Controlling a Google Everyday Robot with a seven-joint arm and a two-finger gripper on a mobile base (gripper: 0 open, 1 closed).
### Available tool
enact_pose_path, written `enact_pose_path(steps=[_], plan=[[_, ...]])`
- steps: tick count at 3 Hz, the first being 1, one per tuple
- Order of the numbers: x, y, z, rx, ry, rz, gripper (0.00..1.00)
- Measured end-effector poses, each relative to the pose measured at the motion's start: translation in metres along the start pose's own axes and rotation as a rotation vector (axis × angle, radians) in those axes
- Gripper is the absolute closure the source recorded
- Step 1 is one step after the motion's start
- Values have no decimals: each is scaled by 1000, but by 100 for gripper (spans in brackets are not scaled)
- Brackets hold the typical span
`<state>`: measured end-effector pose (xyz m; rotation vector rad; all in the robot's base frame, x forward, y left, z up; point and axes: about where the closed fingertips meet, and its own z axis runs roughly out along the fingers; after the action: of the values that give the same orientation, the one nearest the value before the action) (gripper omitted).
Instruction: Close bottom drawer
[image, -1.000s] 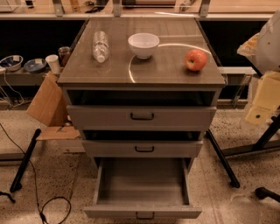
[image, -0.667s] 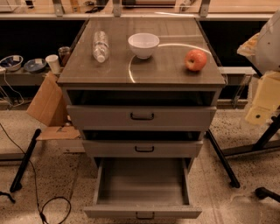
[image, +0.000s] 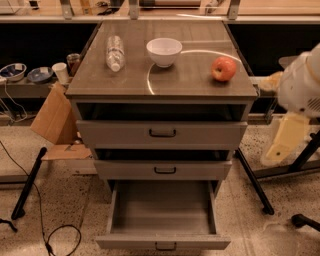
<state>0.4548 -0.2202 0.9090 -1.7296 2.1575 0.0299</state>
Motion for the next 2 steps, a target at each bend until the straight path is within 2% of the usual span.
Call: enact_pose_path(steps=[1, 2], plan=[[26, 8, 61, -65, -13, 49, 0], [51, 26, 117, -111, -23, 119, 0]])
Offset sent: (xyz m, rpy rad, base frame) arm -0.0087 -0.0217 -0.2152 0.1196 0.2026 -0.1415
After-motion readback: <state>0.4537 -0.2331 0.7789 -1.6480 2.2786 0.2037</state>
